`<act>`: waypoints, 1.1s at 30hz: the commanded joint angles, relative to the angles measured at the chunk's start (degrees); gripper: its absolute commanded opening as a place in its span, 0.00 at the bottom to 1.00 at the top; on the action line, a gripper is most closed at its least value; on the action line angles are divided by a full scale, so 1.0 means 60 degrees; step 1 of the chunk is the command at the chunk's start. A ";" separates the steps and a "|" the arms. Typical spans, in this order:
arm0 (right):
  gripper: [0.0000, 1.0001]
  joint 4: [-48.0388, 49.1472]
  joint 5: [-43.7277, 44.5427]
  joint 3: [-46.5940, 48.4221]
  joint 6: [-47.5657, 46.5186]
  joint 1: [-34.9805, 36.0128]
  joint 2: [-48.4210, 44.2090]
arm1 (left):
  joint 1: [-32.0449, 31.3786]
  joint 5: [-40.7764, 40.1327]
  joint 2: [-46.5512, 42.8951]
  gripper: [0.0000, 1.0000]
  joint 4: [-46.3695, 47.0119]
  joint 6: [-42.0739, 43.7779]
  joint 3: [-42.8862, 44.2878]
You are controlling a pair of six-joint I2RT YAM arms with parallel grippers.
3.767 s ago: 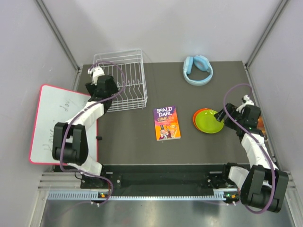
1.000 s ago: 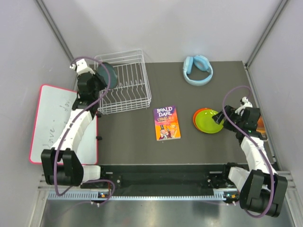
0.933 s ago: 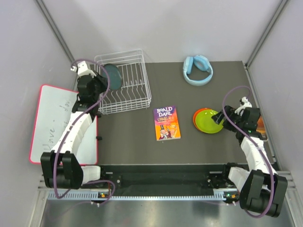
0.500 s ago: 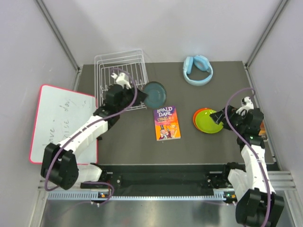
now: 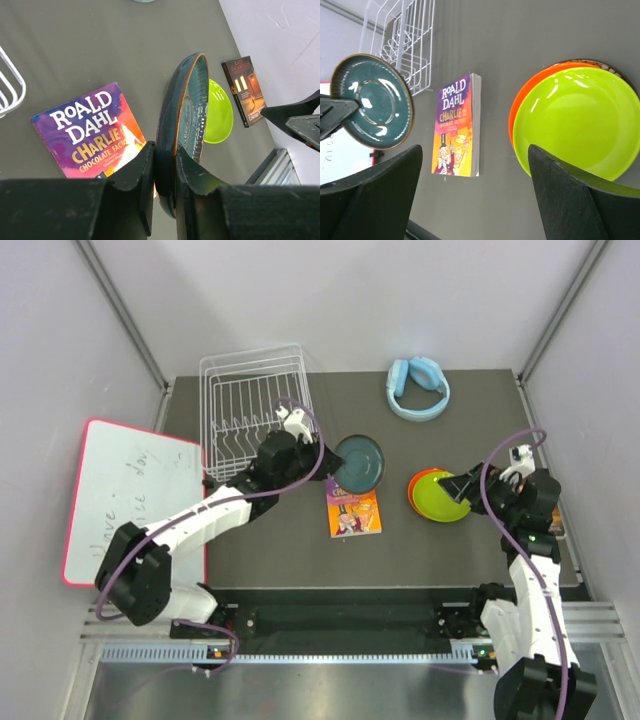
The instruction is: Unload the plates from the dish rack
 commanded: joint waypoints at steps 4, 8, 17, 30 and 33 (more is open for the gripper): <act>0.88 0.0663 -0.0292 0.0099 0.0222 0.0125 0.0063 | -0.0239 0.0067 0.0291 0.00 0.1596 -0.0233 0.0091; 0.89 0.0649 -0.0189 0.0084 0.0163 0.0140 0.0063 | -0.0371 0.0170 0.0525 0.00 0.1757 -0.0233 0.0150; 0.89 0.1380 -0.0423 -0.0208 0.0559 0.0198 0.0267 | -0.0474 0.0316 0.0672 0.00 0.1963 -0.0321 0.0092; 0.89 0.1878 -0.0145 -0.0077 0.0105 0.0667 0.1044 | -0.0620 0.0638 0.0906 0.00 0.2123 -0.0482 0.0282; 0.90 0.2360 -0.0233 -0.0150 0.0294 0.0813 0.1234 | -0.0722 0.0814 0.1038 0.00 0.2328 -0.0657 0.0253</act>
